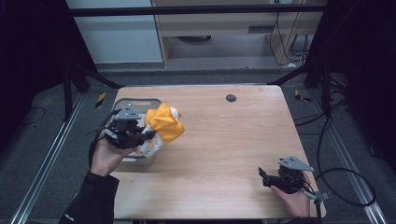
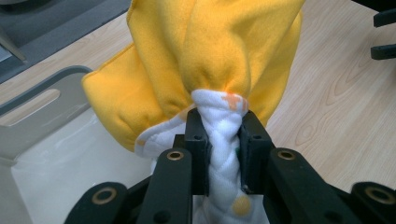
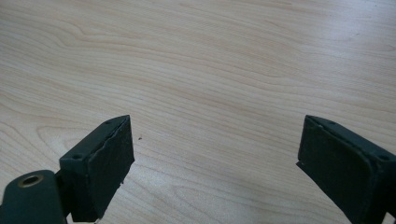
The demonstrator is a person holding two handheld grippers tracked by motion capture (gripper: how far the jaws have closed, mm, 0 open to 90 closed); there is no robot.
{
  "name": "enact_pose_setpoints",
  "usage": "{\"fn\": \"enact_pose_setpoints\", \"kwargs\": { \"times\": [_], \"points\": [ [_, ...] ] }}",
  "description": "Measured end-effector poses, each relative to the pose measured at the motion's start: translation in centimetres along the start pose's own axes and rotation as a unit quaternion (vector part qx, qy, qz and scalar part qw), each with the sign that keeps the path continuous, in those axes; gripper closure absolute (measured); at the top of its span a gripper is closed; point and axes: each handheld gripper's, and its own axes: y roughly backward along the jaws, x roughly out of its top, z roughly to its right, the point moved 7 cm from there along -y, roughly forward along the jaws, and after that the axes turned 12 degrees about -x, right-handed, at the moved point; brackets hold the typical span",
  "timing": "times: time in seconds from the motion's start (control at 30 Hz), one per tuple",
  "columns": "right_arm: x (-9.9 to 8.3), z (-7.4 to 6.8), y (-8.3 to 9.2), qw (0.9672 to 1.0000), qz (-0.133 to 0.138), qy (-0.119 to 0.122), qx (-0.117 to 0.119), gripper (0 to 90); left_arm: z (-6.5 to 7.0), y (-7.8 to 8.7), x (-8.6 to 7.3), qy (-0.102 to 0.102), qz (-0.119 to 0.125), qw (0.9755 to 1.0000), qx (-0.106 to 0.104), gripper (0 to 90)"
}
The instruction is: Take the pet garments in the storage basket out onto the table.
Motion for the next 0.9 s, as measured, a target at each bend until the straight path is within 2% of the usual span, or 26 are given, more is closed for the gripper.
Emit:
{"fn": "enact_pose_setpoints", "kwargs": {
  "times": [0.43, 0.53, 0.67, 0.9],
  "points": [
    [0.1, 0.1, 0.1, 1.0000, 0.007, -0.002, -0.002, 10.2, 1.5, -2.3, 0.6, -0.014, -0.012, 0.9996, -0.021, 76.7],
    [0.2, 0.1, 0.2, 1.0000, 0.009, -0.004, -0.003, 10.0, 2.0, -3.3, 0.7, -0.018, -0.016, 0.9993, -0.030, 76.7],
    [0.2, 0.1, 0.1, 0.9999, 0.010, -0.001, -0.004, 10.0, 2.5, -4.4, 0.7, -0.027, -0.024, 0.9986, -0.039, 76.7],
    [0.2, 0.1, 0.1, 0.9999, 0.009, -0.003, -0.004, 10.0, 2.9, -5.6, 0.4, -0.030, -0.034, 0.9978, -0.048, 76.7]
  ]
}}
